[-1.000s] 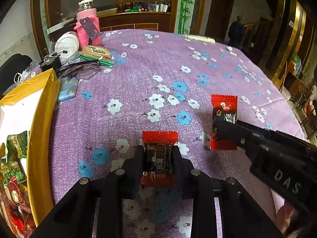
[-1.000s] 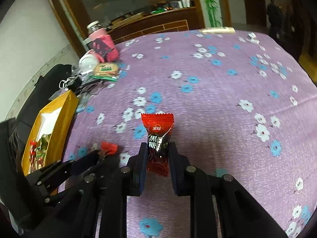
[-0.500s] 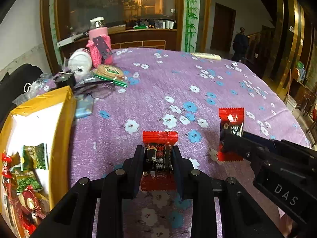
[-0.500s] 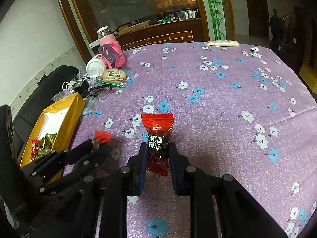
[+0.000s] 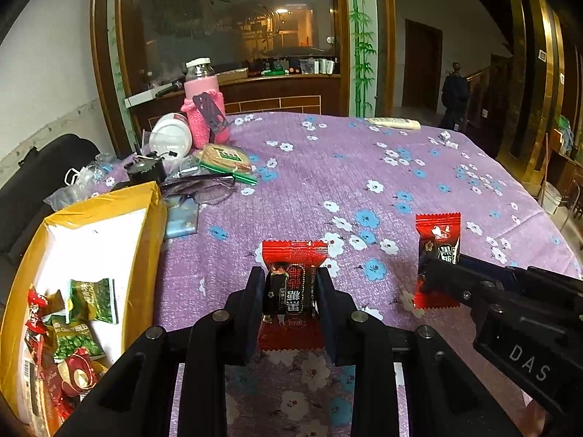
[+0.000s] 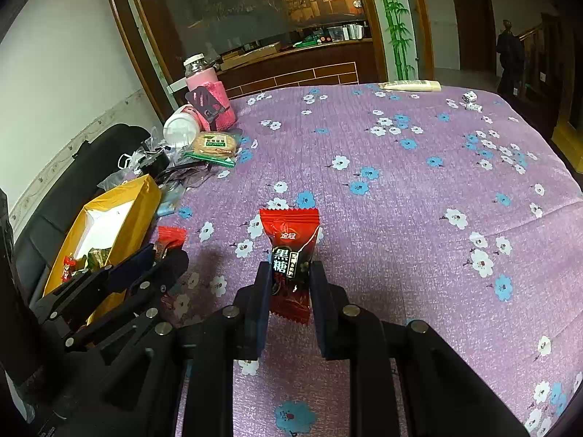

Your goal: Organize snacks

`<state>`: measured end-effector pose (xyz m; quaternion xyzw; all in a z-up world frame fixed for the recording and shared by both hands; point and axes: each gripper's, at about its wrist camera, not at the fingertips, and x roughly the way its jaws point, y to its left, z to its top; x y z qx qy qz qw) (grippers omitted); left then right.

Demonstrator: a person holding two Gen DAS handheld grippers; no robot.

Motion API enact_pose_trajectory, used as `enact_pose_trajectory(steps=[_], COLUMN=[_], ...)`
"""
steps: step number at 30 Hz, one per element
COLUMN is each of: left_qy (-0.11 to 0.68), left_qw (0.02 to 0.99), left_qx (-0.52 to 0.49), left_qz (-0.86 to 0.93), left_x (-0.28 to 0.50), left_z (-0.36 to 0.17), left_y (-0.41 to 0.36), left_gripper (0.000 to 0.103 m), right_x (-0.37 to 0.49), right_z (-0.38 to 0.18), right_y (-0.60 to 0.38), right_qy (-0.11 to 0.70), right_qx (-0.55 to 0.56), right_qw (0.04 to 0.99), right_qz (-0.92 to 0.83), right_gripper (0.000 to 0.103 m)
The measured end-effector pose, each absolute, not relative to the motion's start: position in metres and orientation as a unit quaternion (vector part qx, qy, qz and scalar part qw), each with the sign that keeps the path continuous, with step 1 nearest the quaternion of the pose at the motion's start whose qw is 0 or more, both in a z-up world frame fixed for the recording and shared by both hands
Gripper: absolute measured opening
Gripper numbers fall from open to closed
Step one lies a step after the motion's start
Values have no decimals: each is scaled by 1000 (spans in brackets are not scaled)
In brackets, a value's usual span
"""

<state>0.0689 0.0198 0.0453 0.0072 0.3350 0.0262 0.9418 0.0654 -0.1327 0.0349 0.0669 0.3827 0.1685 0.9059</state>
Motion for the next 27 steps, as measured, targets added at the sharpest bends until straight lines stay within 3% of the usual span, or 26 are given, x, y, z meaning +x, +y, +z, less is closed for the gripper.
enact_pose_trajectory(steps=[27], left_qy=[300], left_qw=[952], left_qx=[-5], left_qz=[63], left_x=[53], left_z=[65], left_y=[33], left_gripper=[29], right_x=[57], right_z=[49], right_y=[-130], right_qy=[354], right_qx=[77], right_qw=[912], right_qz=[191], right_gripper=[20])
